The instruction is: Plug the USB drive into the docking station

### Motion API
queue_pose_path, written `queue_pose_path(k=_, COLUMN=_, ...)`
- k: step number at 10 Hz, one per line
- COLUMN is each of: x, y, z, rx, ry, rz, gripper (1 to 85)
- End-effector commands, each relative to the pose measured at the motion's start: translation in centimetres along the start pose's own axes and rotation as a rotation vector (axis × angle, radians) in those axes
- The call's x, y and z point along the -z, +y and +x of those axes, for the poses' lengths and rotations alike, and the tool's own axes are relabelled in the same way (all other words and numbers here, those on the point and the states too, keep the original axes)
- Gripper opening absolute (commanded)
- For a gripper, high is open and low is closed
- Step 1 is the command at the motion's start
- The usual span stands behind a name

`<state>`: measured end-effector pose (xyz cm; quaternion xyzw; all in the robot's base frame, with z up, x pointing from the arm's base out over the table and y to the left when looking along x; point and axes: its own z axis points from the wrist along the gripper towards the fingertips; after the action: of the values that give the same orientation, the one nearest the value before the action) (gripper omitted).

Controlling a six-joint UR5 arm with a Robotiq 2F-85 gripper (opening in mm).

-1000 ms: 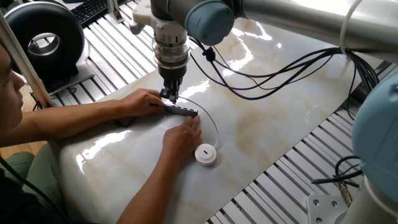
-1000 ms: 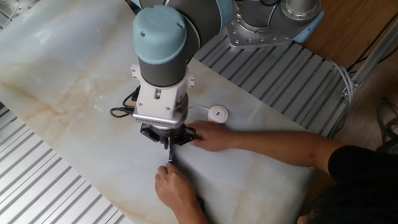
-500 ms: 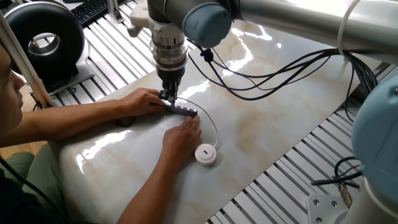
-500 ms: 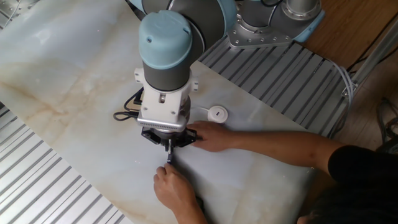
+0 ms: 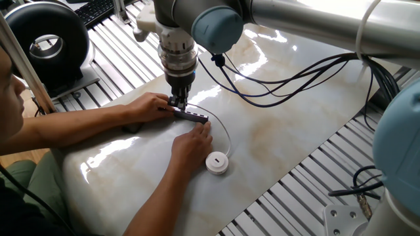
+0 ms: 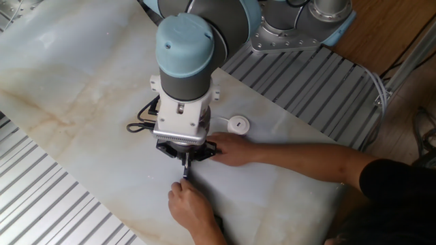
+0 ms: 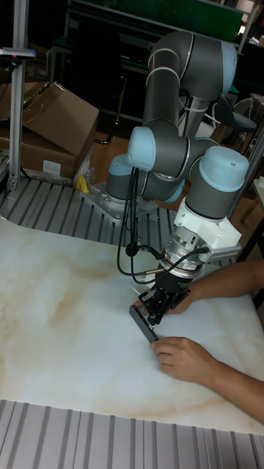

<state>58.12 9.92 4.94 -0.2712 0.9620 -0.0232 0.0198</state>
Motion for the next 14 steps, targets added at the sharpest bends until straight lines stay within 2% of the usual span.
queue_pose_path(k=1, x=0.05, y=0.08, z=-0.05, rx=-0.01, ry=-0.004, rz=-0.008, gripper=1.3)
queue_pose_path(k=4, x=0.0, y=0.36, z=-0.13, rx=-0.025, ry=-0.008, rz=-0.02, gripper=1.3)
queue_pose_path(k=10, x=0.08, y=0.05, z=-0.4, rx=-0.04, ry=-0.019, rz=-0.021, gripper=1.3)
queue_pose_path(k=14, x=0.04, y=0.33, z=-0.58, rx=-0.093, ry=-0.026, rz=-0.044, gripper=1.3)
